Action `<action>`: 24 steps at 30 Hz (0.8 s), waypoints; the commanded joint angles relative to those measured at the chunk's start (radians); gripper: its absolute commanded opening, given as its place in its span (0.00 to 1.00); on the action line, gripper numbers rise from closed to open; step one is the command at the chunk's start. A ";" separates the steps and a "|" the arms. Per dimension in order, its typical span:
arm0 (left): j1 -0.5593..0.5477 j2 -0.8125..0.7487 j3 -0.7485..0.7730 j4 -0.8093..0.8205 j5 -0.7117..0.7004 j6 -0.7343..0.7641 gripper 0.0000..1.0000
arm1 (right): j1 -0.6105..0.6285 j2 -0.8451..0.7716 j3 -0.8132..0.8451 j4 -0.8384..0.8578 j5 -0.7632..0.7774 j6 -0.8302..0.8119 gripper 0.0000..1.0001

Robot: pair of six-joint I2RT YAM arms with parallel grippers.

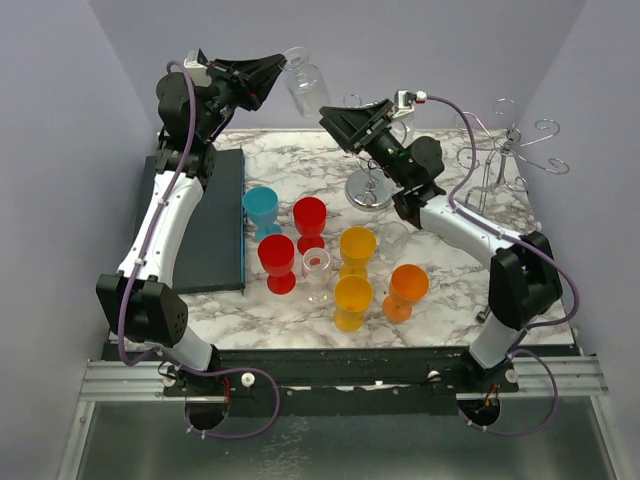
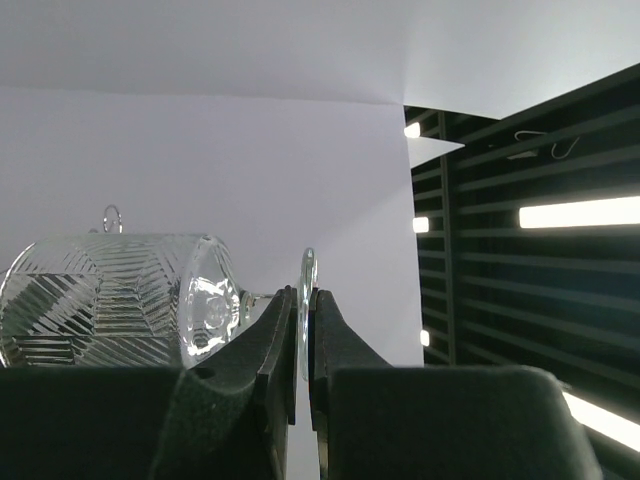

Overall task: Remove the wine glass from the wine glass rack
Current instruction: Place the wine glass at the center of the board.

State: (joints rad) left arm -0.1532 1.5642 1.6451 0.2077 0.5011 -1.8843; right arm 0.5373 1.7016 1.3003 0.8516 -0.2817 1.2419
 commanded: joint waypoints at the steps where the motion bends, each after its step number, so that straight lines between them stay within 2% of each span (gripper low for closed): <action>1: -0.013 -0.054 -0.005 0.084 -0.004 -0.092 0.00 | 0.015 0.053 0.009 0.198 0.014 0.037 1.00; 9: -0.017 -0.071 -0.040 0.116 0.004 -0.122 0.00 | 0.016 0.110 0.061 0.329 -0.020 0.045 0.95; 20: -0.027 -0.092 -0.113 0.197 0.005 -0.193 0.00 | 0.016 0.156 0.119 0.455 -0.075 0.083 0.79; 24: -0.034 -0.096 -0.150 0.257 0.002 -0.246 0.00 | 0.016 0.185 0.153 0.505 -0.088 0.119 0.68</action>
State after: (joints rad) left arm -0.1730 1.5177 1.5265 0.3408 0.5072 -2.0129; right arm 0.5484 1.8542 1.4044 1.2423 -0.3313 1.3224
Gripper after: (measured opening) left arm 0.110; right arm 0.736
